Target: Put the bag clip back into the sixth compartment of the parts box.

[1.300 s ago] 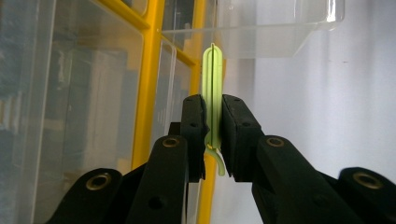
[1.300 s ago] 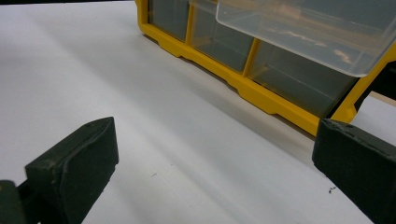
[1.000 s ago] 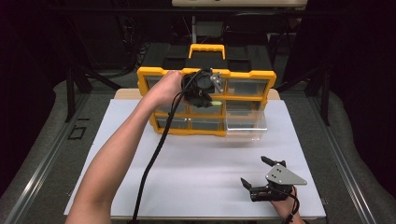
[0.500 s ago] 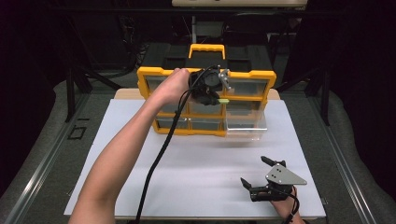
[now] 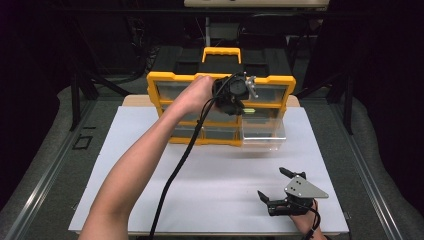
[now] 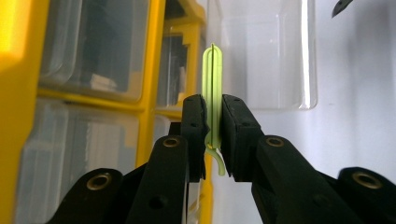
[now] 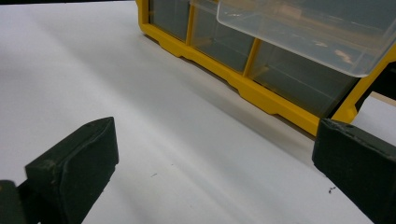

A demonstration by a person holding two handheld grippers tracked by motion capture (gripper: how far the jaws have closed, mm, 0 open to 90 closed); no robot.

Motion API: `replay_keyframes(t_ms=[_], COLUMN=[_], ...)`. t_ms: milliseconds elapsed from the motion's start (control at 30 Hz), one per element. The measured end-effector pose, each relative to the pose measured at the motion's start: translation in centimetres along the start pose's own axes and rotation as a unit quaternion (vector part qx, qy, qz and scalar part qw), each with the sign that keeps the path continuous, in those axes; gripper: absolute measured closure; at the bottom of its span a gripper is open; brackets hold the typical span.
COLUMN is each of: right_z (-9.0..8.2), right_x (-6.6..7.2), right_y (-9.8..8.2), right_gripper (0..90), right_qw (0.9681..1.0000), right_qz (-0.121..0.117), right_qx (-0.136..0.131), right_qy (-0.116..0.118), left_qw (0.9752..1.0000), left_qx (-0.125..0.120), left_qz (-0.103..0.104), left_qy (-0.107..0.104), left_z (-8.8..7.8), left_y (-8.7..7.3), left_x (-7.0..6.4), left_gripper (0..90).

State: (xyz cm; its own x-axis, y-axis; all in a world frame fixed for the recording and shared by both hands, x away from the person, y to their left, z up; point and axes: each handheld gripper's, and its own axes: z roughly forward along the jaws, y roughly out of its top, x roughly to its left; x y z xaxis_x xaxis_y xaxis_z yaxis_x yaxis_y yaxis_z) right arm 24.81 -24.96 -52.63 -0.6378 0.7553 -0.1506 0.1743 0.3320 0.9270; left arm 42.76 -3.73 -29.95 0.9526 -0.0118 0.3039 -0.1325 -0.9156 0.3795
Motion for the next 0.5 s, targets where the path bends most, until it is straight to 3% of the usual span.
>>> replay_keyframes(t_ms=[500], right_z=[0.0], right_x=[0.0], right_y=[0.0], right_gripper=[0.0], right_qw=[1.0], right_qz=[0.0], right_qx=[0.0], right_qy=[0.0], left_qw=[0.9999], left_qx=[-0.01], left_qz=[0.002], left_qy=[-0.011], left_z=[1.5], left_y=[1.5], left_x=[-0.9], left_gripper=[80.0])
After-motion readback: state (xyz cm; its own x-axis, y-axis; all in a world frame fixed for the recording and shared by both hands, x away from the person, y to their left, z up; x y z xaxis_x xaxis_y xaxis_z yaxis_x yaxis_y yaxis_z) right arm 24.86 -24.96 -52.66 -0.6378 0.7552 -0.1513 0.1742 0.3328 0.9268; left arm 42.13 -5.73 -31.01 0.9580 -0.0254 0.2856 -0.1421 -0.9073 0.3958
